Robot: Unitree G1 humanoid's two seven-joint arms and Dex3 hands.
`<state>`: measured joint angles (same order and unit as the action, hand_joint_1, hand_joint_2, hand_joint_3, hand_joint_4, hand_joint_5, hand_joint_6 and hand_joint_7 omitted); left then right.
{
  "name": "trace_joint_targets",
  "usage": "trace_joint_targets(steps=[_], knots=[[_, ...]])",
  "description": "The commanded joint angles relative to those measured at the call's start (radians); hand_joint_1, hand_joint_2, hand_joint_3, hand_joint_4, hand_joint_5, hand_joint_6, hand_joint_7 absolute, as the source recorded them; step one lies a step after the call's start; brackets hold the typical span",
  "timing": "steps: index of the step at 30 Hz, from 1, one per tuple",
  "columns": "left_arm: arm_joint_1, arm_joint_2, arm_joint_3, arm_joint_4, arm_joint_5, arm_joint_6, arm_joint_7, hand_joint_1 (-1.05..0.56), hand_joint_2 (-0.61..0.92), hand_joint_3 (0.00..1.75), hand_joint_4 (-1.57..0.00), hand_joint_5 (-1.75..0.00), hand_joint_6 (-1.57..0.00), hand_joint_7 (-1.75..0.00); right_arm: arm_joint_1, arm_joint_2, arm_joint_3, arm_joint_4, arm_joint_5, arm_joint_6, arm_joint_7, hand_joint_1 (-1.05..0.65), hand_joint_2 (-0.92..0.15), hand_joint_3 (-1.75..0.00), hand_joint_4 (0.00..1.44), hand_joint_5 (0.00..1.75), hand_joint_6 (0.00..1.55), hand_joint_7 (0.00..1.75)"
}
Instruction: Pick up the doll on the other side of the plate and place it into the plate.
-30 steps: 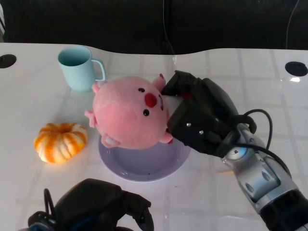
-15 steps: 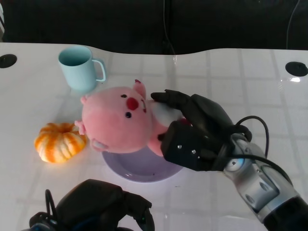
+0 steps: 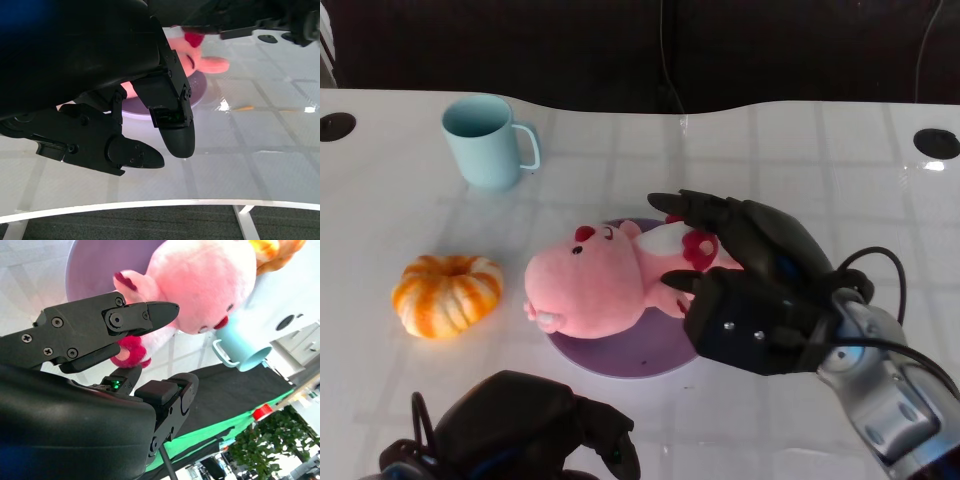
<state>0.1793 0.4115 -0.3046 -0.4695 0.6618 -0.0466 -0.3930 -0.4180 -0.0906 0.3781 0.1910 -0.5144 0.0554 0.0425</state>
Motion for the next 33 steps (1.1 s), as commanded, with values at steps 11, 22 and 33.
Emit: trace_joint_targets(steps=[11,22,33], knots=[[-0.027,0.005,-0.007,0.028,0.001,0.001,0.011,-0.24,0.92,0.18,-0.80,-1.23,-0.96,-0.47,0.080,-0.161,-0.202,-0.353,0.152,0.062,0.202,-0.46,-0.92,-0.20,0.46,0.84,0.68,0.12],[-0.034,-0.002,-0.005,0.033,0.000,0.012,0.006,-0.24,0.92,0.20,-0.79,-1.23,-0.96,-0.46,0.292,-0.256,-0.324,-0.438,0.270,-0.051,0.237,-0.23,-0.92,-0.12,0.63,0.95,0.83,0.19],[-0.016,0.020,0.025,0.011,-0.025,0.007,-0.002,-0.22,0.92,0.20,-0.77,-1.25,-0.95,-0.46,0.491,-0.297,-0.358,-0.629,0.258,0.003,0.277,-0.07,-0.92,-0.11,0.74,0.95,0.95,0.23]])
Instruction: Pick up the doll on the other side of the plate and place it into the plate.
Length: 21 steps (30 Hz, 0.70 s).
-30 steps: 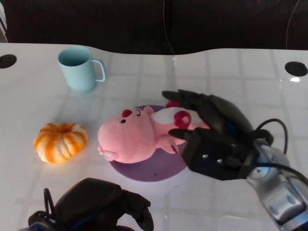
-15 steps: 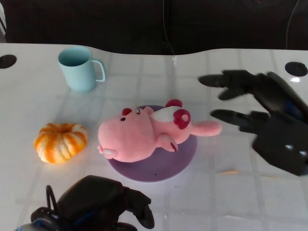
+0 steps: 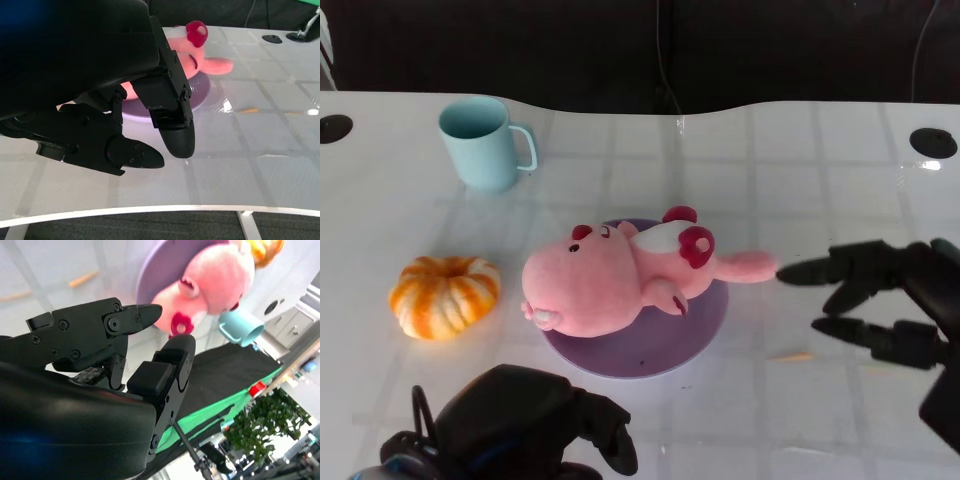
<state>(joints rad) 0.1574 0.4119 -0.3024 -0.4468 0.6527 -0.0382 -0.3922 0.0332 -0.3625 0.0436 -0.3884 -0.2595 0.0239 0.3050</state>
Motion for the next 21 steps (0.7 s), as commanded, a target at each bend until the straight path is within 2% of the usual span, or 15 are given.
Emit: trace_joint_targets(steps=[1,5,10,14,17,19,20,21], knots=[[0.006,0.023,0.027,-0.016,-0.020,0.002,-0.009,-0.22,0.92,0.20,-0.77,-1.24,-0.95,-0.46,0.055,-0.024,-0.022,-0.060,0.001,0.045,0.017,-0.06,-0.92,-0.12,0.77,0.94,0.97,0.23],[0.009,0.043,0.049,-0.023,-0.040,0.003,-0.023,-0.23,0.92,0.21,-0.77,-1.22,-0.96,-0.46,0.091,-0.005,-0.001,-0.042,-0.012,0.048,0.001,-0.04,-0.92,-0.15,0.83,0.92,1.03,0.25],[0.022,0.054,0.058,-0.021,-0.052,-0.011,-0.016,-0.22,0.92,0.20,-0.75,-1.29,-0.95,-0.48,0.086,0.000,0.021,0.004,-0.029,0.058,-0.011,0.02,-0.91,-0.21,0.85,0.97,1.07,0.26],[0.035,0.052,0.062,-0.027,-0.054,-0.017,-0.011,-0.23,0.92,0.21,-0.74,-1.26,-0.95,-0.48,0.089,0.008,0.021,-0.006,-0.018,0.080,-0.004,0.06,-0.77,-0.52,0.84,1.06,1.08,0.27],[0.040,0.051,0.063,-0.026,-0.054,-0.022,-0.007,-0.22,0.92,0.21,-0.75,-1.26,-0.95,-0.49,0.097,-0.001,0.026,0.013,-0.010,0.057,0.007,0.08,-0.68,-0.70,0.88,1.09,1.10,0.32],[0.041,0.051,0.061,-0.021,-0.049,-0.030,-0.001,-0.21,0.92,0.21,-0.76,-1.27,-0.95,-0.50,0.100,-0.008,0.030,0.024,-0.012,0.044,0.011,0.09,-0.60,-0.89,0.90,1.23,1.09,0.50],[0.041,0.051,0.060,-0.020,-0.044,-0.032,0.000,-0.21,0.92,0.21,-0.77,-1.27,-0.95,-0.50,0.101,-0.009,0.032,0.029,-0.018,0.037,0.008,0.10,-0.53,-1.01,0.90,1.30,1.05,0.64],[0.040,0.050,0.059,-0.018,-0.041,-0.032,-0.001,-0.21,0.92,0.20,-0.76,-1.26,-0.95,-0.50,0.102,-0.010,0.033,0.031,-0.025,0.033,0.004,0.11,-0.45,-1.18,0.89,1.42,0.99,0.88]])
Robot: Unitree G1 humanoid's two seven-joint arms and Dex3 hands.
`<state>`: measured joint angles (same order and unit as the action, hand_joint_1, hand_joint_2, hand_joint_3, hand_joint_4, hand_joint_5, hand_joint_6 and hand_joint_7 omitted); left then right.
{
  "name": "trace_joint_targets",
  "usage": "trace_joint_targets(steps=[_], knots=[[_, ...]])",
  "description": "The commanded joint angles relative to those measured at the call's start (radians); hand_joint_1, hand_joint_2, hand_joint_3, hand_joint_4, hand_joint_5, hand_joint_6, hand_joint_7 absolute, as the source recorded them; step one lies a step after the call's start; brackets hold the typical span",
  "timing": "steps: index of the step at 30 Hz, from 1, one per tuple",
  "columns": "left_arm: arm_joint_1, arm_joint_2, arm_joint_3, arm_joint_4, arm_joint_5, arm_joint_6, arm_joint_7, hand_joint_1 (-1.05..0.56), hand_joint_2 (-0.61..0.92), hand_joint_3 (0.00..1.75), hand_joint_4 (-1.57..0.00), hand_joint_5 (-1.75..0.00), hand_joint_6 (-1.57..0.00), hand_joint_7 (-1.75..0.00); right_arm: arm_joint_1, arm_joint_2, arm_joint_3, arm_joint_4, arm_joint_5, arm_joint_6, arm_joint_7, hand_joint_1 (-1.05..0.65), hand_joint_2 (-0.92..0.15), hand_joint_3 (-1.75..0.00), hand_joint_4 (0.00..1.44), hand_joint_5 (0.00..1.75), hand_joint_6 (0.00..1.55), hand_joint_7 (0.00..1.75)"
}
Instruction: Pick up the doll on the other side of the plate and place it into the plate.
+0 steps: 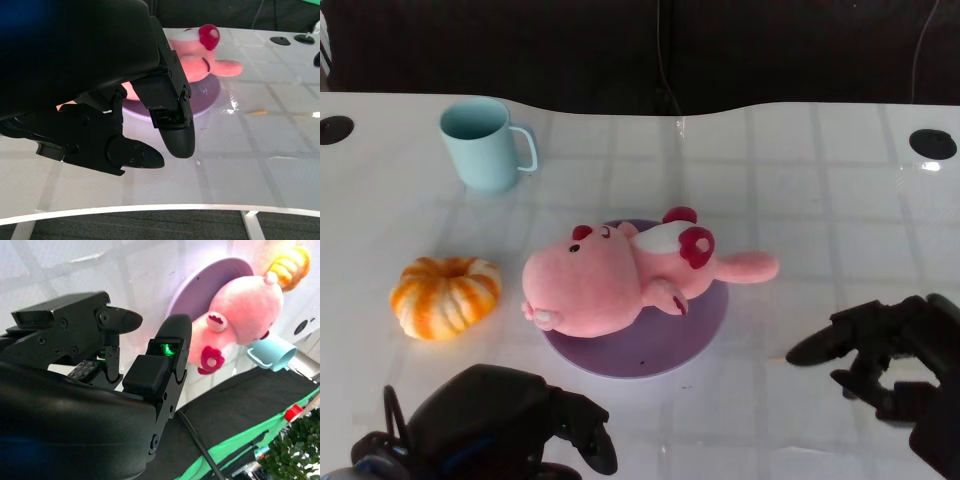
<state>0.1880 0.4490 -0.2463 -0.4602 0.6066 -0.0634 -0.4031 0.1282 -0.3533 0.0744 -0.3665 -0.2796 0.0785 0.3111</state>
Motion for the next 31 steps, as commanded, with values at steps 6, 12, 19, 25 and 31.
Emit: trace_joint_targets(steps=[6,12,19,25,31], knots=[[0.001,0.008,0.002,0.013,0.003,-0.012,0.008,-0.21,0.92,0.20,-0.77,-1.24,-0.94,-0.50,0.004,-0.017,0.002,0.033,-0.037,-0.044,-0.024,0.09,-0.37,-1.33,0.84,1.73,0.80,1.43],[-0.015,0.009,0.001,0.047,0.002,-0.036,0.020,-0.22,0.92,0.20,-0.78,-1.26,-0.95,-0.50,-0.010,-0.016,0.010,0.062,-0.047,-0.060,-0.032,0.03,-0.36,-1.32,0.85,1.75,0.76,1.53],[-0.019,0.013,0.007,0.046,0.006,-0.029,0.006,-0.22,0.92,0.22,-0.76,-1.26,-0.94,-0.50,-0.021,-0.009,0.020,0.067,-0.068,-0.048,-0.036,0.00,-0.33,-1.36,0.87,1.75,0.77,1.56],[-0.019,0.012,0.007,0.046,0.000,-0.023,0.002,-0.23,0.92,0.24,-0.74,-1.30,-0.93,-0.51,-0.027,-0.014,0.017,0.065,-0.045,-0.026,-0.007,-0.01,-0.38,-1.30,0.85,1.75,0.71,1.66],[-0.016,0.008,0.009,0.040,-0.004,-0.022,0.006,-0.21,0.92,0.23,-0.75,-1.31,-0.92,-0.50,-0.028,-0.020,0.015,0.059,-0.046,-0.020,0.007,-0.01,-0.41,-1.28,0.85,1.75,0.71,1.65]])
